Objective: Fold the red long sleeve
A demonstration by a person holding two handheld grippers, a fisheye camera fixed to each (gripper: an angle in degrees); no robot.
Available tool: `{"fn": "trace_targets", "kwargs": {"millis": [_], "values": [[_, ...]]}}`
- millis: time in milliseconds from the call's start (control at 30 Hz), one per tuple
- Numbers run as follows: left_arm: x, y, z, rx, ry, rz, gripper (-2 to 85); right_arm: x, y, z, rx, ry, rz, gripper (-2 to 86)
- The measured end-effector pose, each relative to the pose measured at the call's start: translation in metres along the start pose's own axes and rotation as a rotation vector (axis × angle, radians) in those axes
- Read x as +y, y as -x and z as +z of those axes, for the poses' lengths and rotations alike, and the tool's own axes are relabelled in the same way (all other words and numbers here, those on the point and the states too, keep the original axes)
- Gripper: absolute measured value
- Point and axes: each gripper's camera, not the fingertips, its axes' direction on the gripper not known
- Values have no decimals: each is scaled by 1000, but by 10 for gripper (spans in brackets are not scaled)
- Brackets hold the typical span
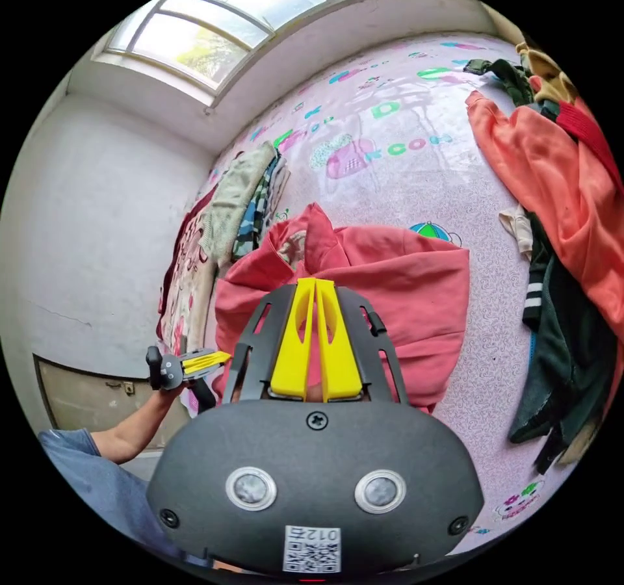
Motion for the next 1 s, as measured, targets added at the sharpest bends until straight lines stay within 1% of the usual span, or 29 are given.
{"fn": "trace_targets", "kwargs": {"millis": [33,100,233,367,467,567,833,900,1000], "values": [[2,-1,1,-3,-1,5,4,6,-12,5,23,35,18,4],[3,-1,2,1,-2,5,4,14,-34,7,4,40,79,8],[3,0,3,6,-1,4,5,18,-75,10,-73,53,203,19],[3,2,3,10,3,13,5,18,-113,4,-213,20,344,19],[3,5,3,23,1,9,4,19,-128,2,-256,11,396,18],[3,8,4,31,-1,7,3,17,-137,1,-302,4,425,17],[2,17,3,38,-5,5,2,7,-128,9,-248,74,416,14],[2,19,3,40,-8,1,2,8,-122,12,-239,74,419,9],[2,23,2,42,-9,-7,3,4,-101,8,-283,32,377,3]]}}
